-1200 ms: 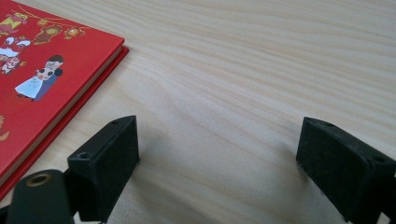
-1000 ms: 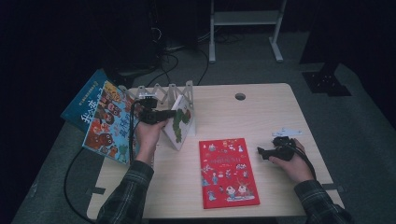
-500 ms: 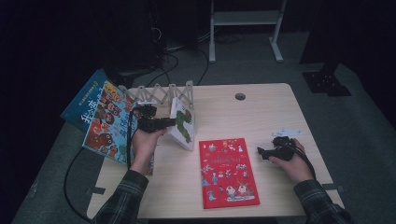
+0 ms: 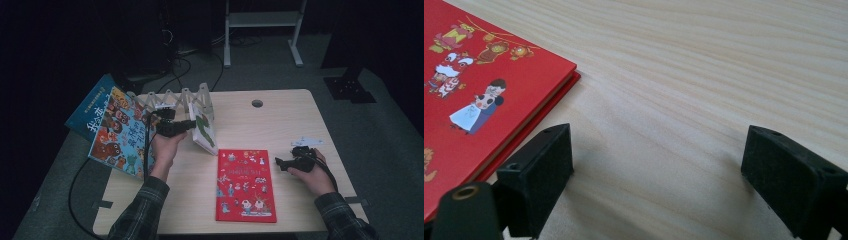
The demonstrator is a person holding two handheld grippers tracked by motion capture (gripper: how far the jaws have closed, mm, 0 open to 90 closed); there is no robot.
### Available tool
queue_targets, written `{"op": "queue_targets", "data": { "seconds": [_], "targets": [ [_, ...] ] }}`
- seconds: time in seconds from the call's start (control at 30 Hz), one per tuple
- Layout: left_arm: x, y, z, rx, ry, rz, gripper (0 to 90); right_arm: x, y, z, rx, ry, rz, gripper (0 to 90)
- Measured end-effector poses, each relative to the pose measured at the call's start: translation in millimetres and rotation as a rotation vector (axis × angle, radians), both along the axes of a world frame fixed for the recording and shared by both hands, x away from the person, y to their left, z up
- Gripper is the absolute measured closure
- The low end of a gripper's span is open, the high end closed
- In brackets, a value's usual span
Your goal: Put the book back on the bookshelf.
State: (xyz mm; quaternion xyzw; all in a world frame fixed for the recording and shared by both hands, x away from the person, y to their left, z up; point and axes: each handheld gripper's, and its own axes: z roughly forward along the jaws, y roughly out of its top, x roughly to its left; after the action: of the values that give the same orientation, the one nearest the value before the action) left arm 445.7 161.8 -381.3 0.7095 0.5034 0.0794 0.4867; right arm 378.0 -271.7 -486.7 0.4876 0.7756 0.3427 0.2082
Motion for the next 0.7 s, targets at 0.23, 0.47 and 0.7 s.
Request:
{"op": "queue_targets", "data": {
  "seconds": [0.23, 0.47, 0.7],
  "targets": [
    [6.2, -19.0, 2.6, -0.036, -0.021, -0.043, 67.7, 0.3, 0.5, 0.0, -0.001, -0.001, 0.004, 11.9],
    [10.9, -34.1, -2.6, -0.086, -0.025, -0.083, 66.5, -0.1, 0.3, 0.0, -0.003, -0.001, 0.009, 11.9],
    [16.1, -42.2, -1.7, -0.065, -0.038, -0.091, 63.1, -0.4, 0.4, 0.0, -0.003, -0.001, 0.009, 11.9]
  ]
}}
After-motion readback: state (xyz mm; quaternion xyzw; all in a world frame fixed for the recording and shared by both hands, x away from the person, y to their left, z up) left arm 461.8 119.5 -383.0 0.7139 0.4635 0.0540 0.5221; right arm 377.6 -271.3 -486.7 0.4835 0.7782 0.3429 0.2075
